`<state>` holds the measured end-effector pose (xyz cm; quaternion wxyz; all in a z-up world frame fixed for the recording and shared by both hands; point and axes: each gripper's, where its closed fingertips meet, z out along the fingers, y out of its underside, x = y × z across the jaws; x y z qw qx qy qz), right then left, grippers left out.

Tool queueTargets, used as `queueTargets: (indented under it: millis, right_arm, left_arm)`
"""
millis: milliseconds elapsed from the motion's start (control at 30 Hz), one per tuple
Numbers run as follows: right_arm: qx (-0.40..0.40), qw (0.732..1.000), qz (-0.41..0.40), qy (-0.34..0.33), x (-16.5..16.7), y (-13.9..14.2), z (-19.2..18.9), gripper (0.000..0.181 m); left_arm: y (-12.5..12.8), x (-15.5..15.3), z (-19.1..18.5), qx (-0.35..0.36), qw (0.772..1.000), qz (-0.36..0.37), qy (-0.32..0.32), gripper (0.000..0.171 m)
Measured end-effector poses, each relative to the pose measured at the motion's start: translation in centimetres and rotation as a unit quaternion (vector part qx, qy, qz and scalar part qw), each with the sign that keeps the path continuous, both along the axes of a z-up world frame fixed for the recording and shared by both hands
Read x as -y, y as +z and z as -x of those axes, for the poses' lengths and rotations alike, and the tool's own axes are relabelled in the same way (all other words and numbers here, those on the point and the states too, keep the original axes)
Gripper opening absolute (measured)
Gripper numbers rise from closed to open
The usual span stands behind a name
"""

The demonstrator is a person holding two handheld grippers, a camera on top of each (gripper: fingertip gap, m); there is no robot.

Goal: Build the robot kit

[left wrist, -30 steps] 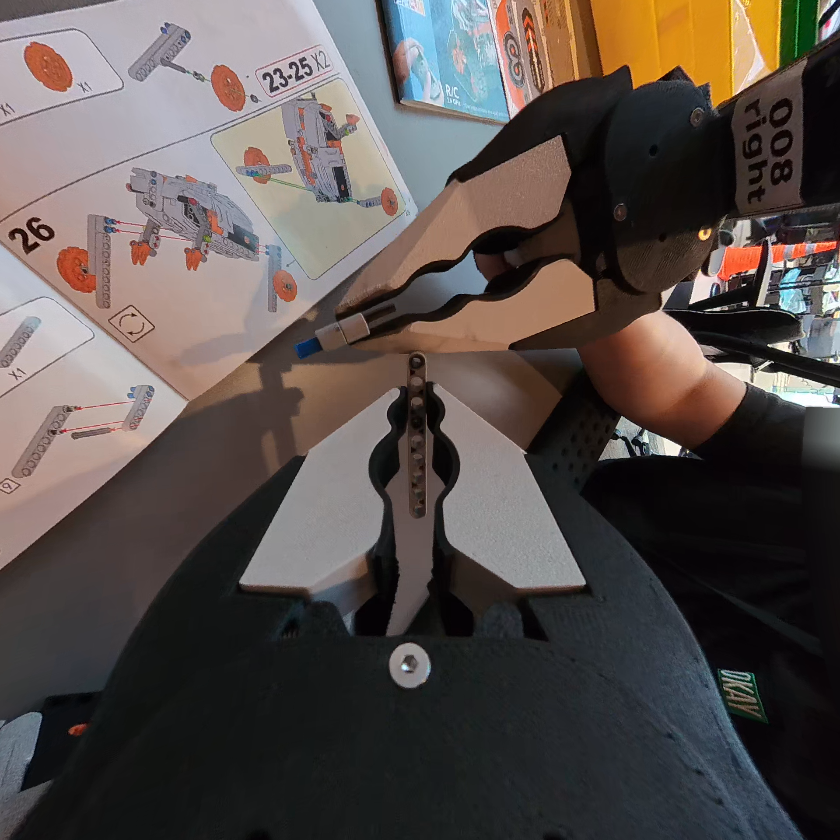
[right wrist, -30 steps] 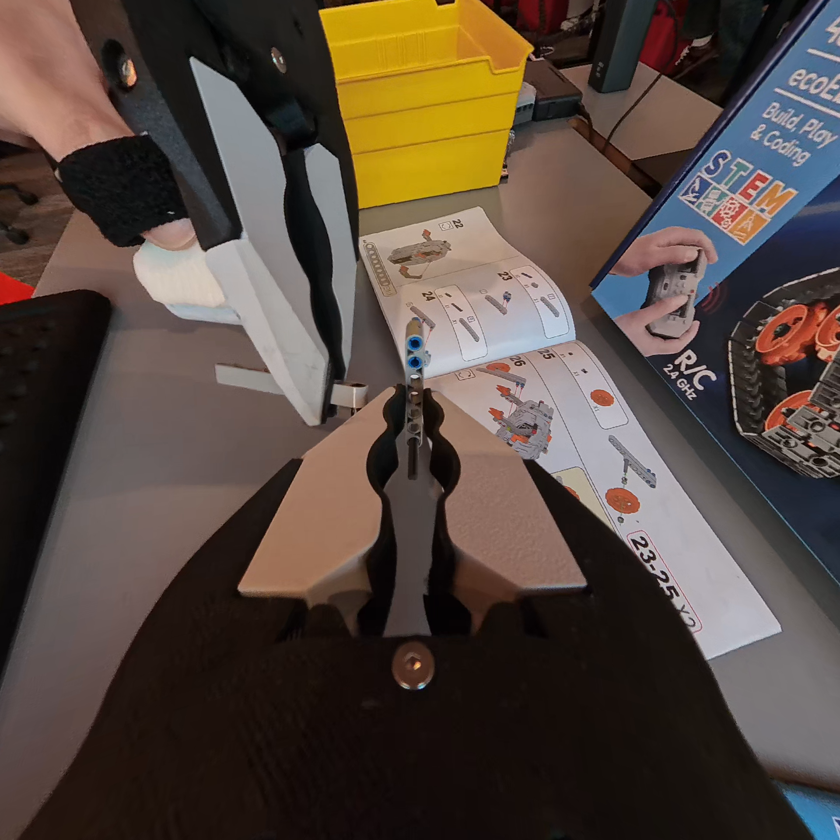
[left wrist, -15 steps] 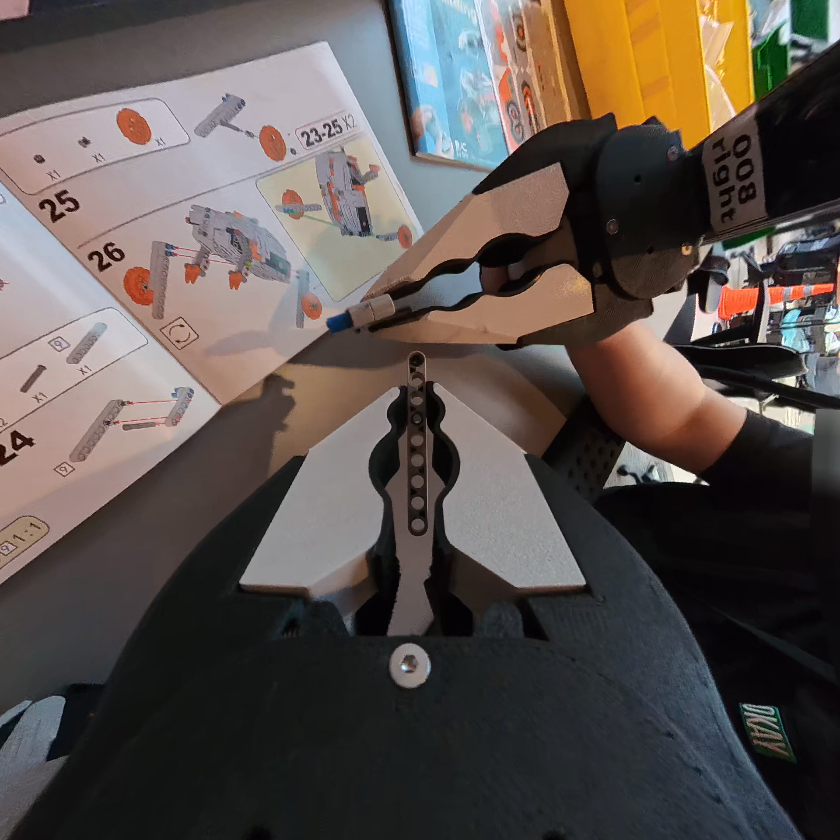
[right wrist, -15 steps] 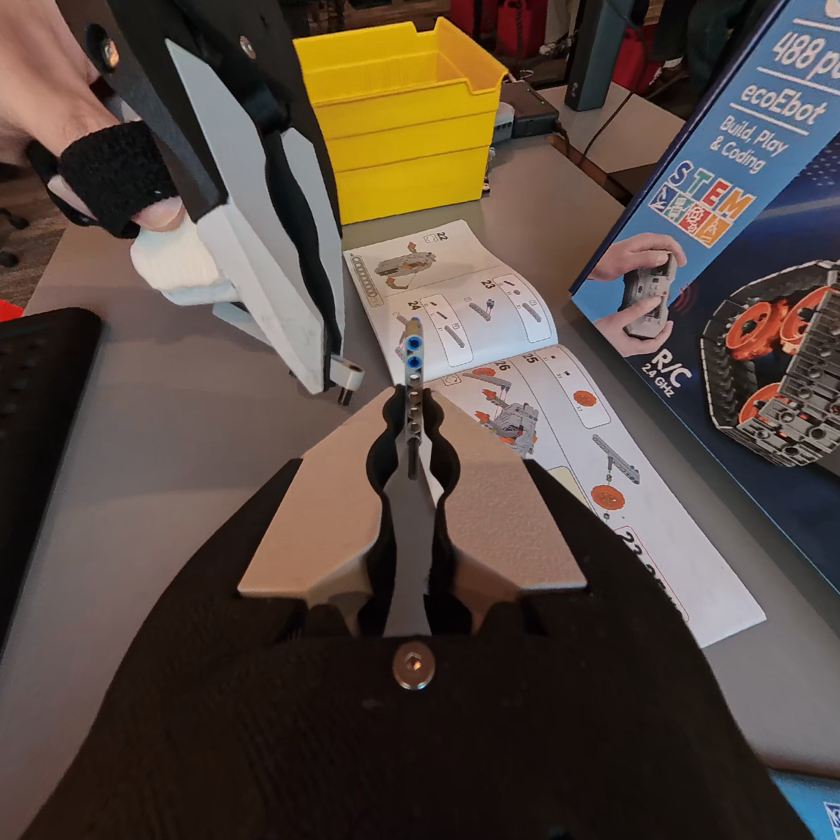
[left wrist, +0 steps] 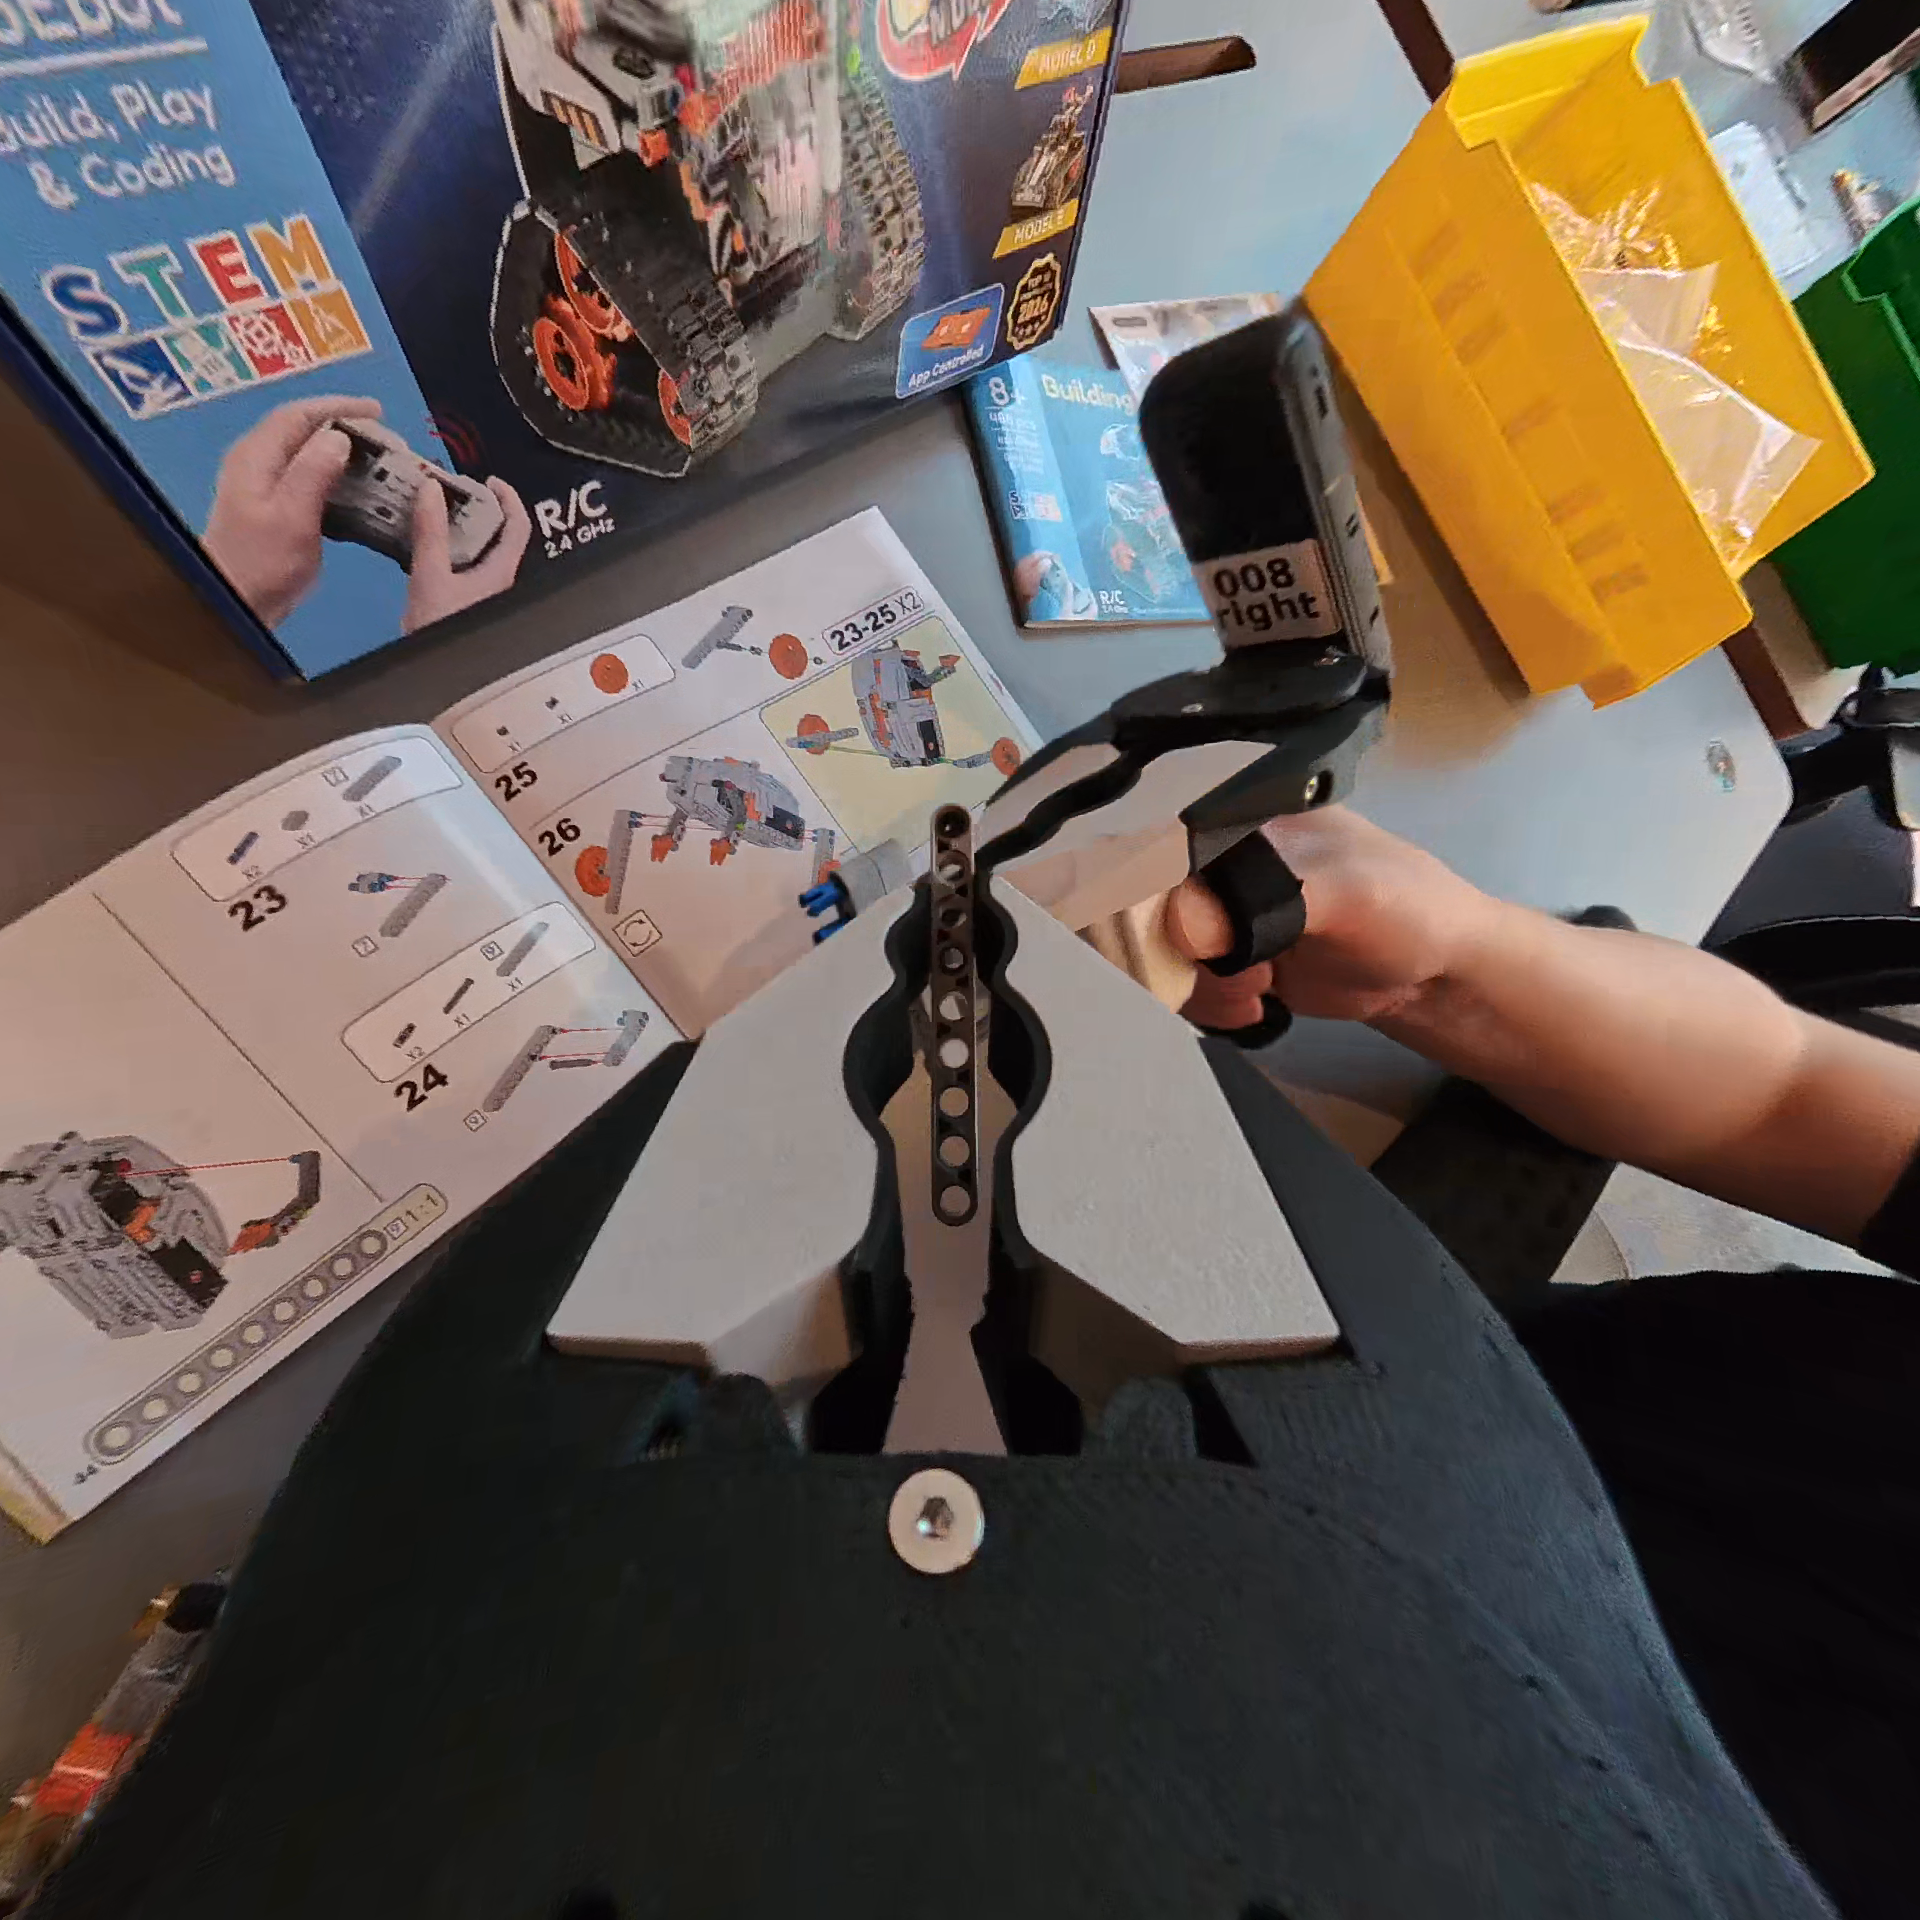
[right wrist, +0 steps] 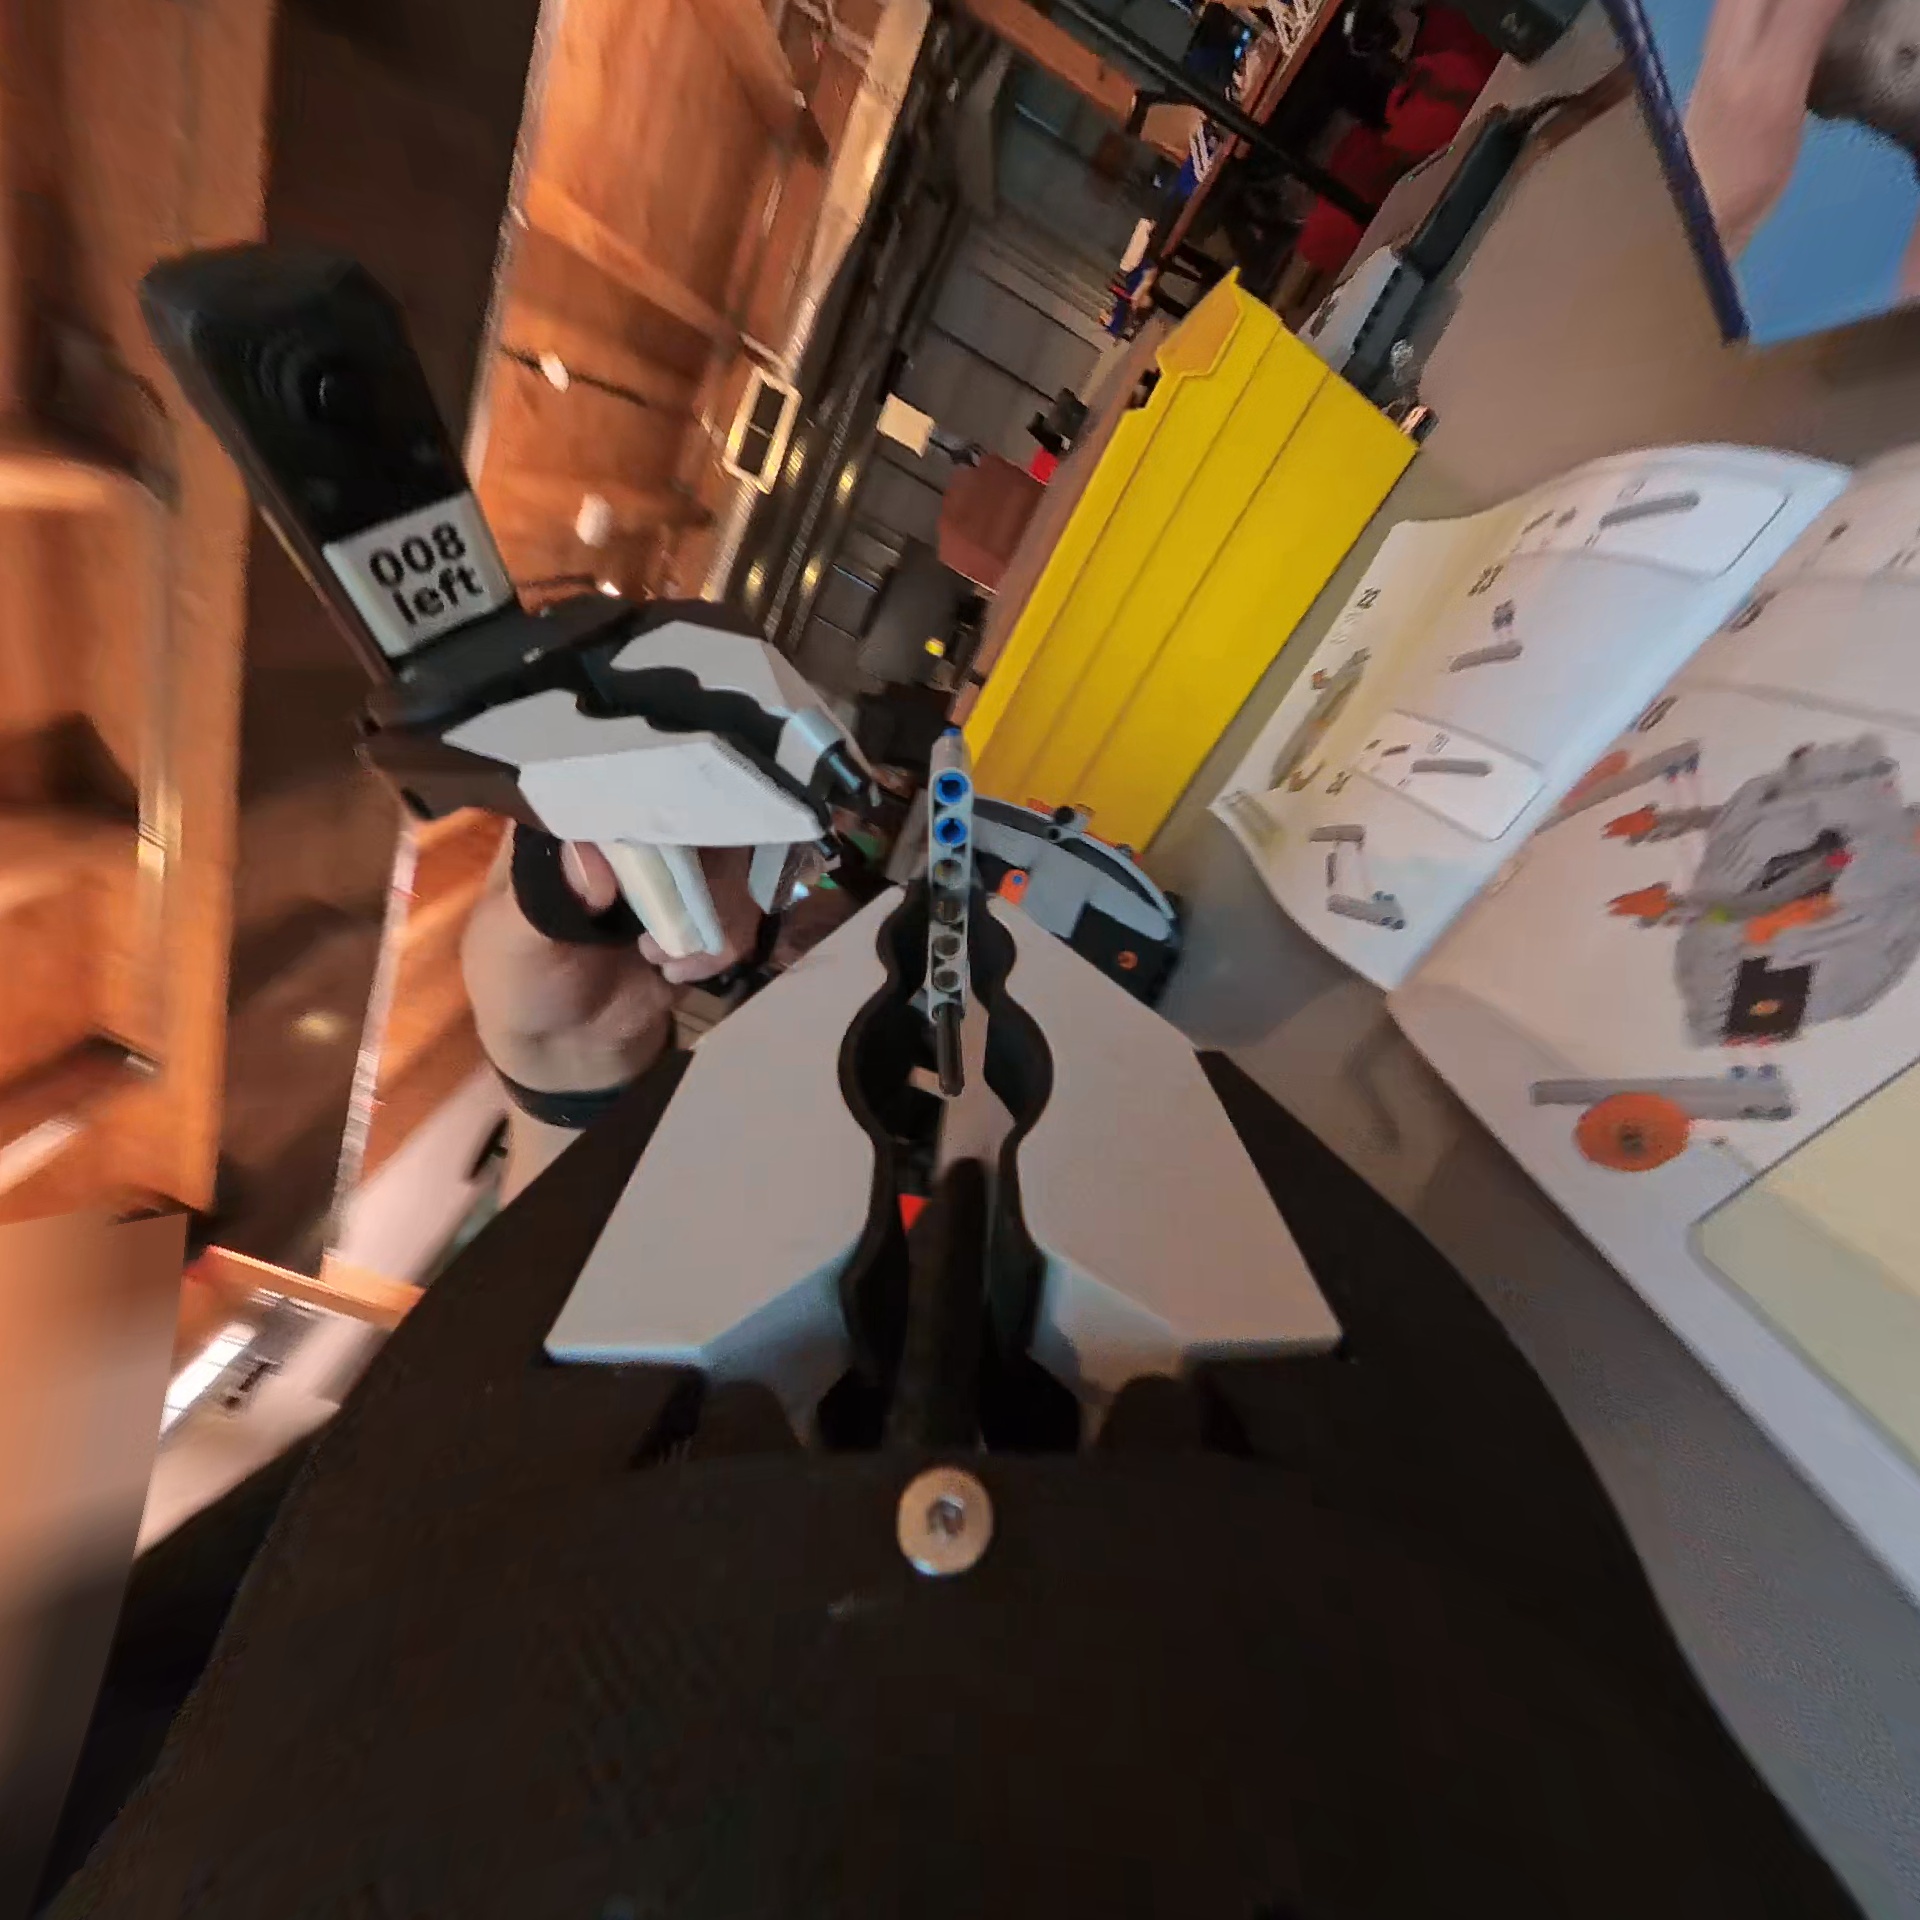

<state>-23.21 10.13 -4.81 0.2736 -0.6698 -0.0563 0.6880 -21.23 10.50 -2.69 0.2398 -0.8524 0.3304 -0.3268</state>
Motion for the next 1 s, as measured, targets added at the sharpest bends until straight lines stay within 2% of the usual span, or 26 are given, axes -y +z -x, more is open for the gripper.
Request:
queueTargets:
  millis: [133, 400, 700, 1000]
  right_arm:
    - [-0.081, 0.994, 0.076, -0.013, -0.2, 0.3, -0.2, 0.004]
    - [-0.071, 0.995, 0.073, -0.020, -0.8, 0.3, -1.2, 0.004]
    - [-0.090, 0.991, 0.101, -0.023, -0.8, -0.2, -0.9, 0.004]
    - [-0.089, 0.990, 0.106, -0.040, -1.2, -0.4, -1.2, 0.004]
  left_arm:
    - [-0.1, -0.3, -1.0, -0.032, 0.999, -0.012, 0.004, 0.005]
    - [-1.2, -0.4, -0.1, -0.115, 0.993, -0.030, -0.005, 0.006]
    - [-1.6, -0.6, -0.5, -0.097, 0.995, -0.024, 0.020, 0.005]
    - [-2.2, -1.2, -0.6, -0.119, 0.992, -0.039, 0.027, 0.005]
